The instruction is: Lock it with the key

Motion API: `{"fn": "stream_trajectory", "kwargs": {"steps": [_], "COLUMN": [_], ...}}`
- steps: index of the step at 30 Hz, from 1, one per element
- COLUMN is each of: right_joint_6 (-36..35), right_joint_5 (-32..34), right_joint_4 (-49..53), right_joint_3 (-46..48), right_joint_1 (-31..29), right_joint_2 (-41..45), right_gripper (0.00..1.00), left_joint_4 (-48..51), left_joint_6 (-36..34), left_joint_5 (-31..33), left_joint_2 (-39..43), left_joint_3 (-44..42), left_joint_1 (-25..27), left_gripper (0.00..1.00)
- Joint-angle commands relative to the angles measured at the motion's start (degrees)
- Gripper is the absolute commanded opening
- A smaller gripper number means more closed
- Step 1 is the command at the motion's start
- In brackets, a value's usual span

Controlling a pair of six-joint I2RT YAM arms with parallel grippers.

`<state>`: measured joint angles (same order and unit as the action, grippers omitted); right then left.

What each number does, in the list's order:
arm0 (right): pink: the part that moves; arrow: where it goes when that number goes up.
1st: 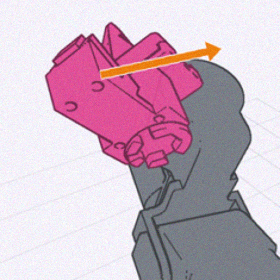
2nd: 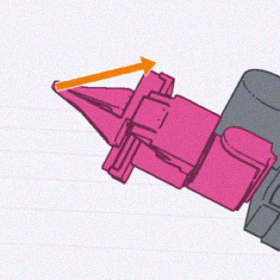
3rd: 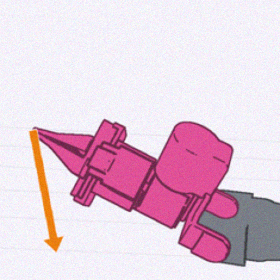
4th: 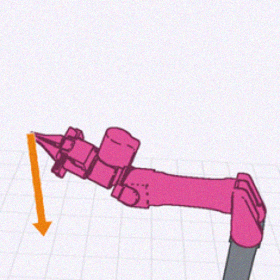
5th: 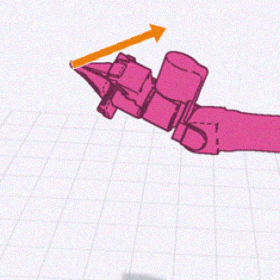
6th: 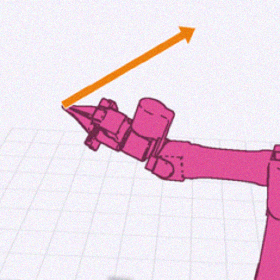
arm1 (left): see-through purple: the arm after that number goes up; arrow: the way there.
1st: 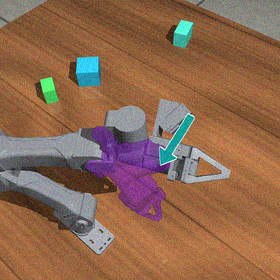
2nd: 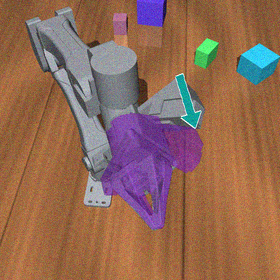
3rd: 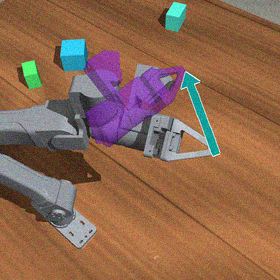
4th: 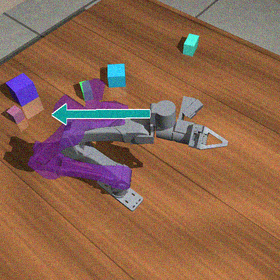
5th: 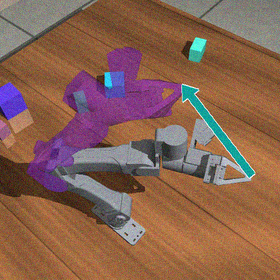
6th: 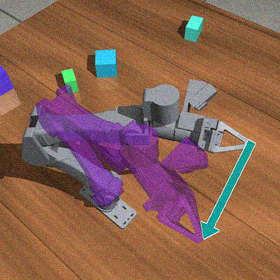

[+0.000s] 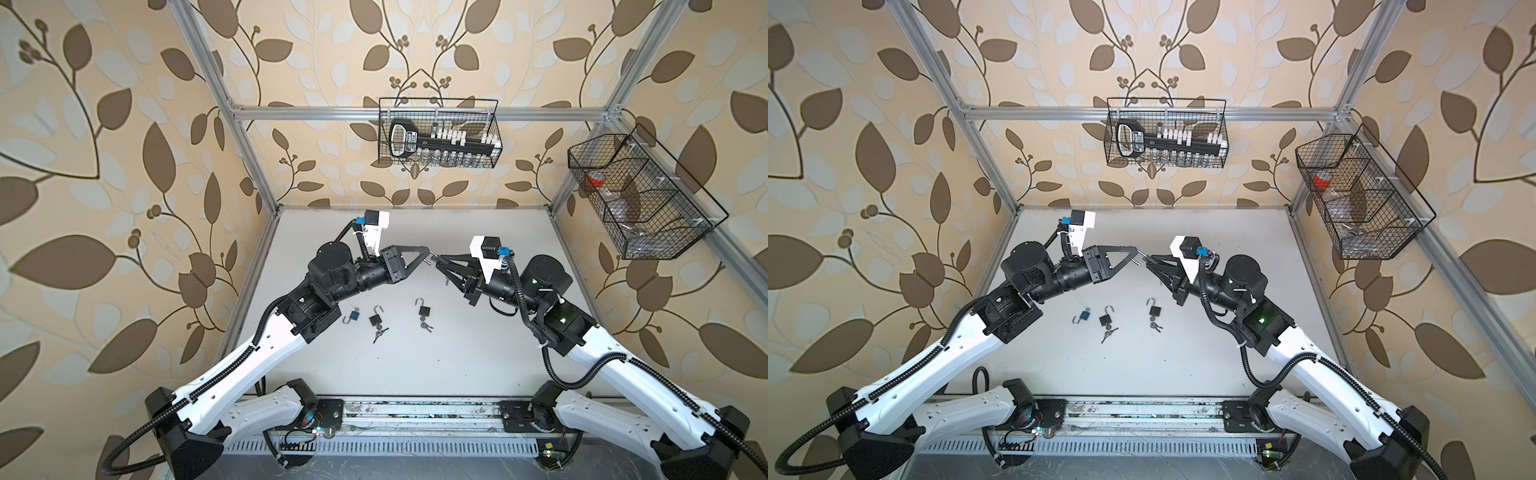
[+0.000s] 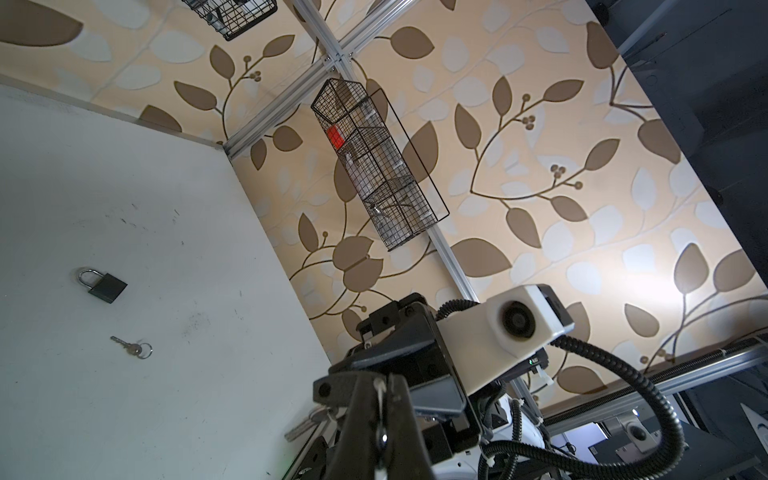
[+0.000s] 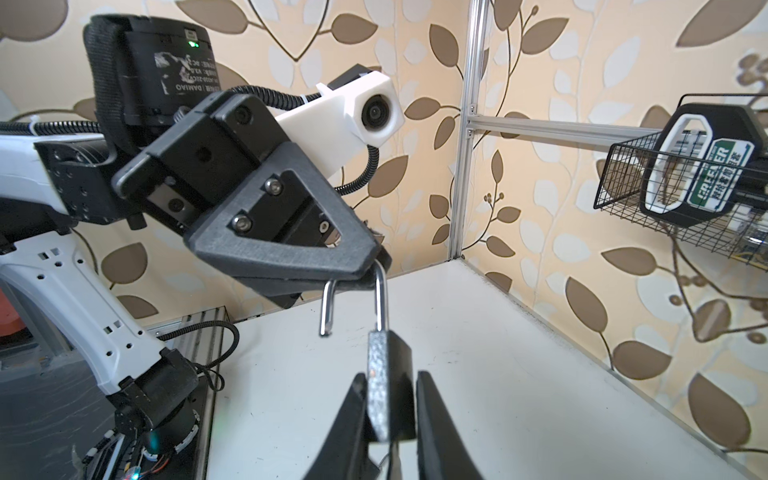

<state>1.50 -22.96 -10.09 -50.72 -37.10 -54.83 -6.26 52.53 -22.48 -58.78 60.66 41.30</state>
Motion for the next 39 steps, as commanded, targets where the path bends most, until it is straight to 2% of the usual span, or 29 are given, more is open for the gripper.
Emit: {"fn": "stream_trajectory", "kwargs": {"steps": [1,4,7,11,16,23,29,34,39], "right_joint_6": [0.8,2.3,6.4,13.6,22.2,28.7,35.5,41.3,42.6], "right_joint_5": [1.3,1.7,0.5,-5.4,-9.0,-17.4,-23.7,-25.7,-26.2], "right_joint_4": [0.9,1.3,3.2,4.3,4.1,5.2,0.9,-4.9,-6.8], "right_joint_3": [-2.1,-2.2,-4.1,-6.7,-7.7,-12.2,-14.0,-13.4,-13.8], "right_joint_1": [-0.1,-0.1,-0.1,-0.1,-0.2,-0.1,-0.1,-0.1,0.0], "right_joint_2": [-0.3,0.0,0.1,-0.6,0.7,1.8,0.8,0.2,-0.7], "right_gripper": [0.16,0.11,0.0,0.0,0.0,0.0,0.0,0.0,0.0], "left_joint_4": [-4.2,-3.0,2.5,8.2,9.2,7.5,7.1,7.4,7.8], "left_joint_6": [-1.3,-3.0,-9.5,-15.9,-20.0,-22.2,-22.5,-23.2,-23.6], "left_joint_5": [-1.6,-1.6,-2.7,-6.1,-11.9,-15.0,-17.1,-17.7,-17.9], "left_joint_2": [1.0,0.9,-0.1,-1.7,-2.1,-0.2,-0.3,0.1,0.2], "left_joint_3": [1.7,2.1,4.8,8.7,11.1,11.9,12.8,12.9,12.0], "left_joint_1": [0.3,0.4,0.3,0.3,0.3,0.4,0.4,0.4,0.4], "left_gripper": [0.0,0.0,0.0,0.0,0.0,0.0,0.0,0.0,0.0]}}
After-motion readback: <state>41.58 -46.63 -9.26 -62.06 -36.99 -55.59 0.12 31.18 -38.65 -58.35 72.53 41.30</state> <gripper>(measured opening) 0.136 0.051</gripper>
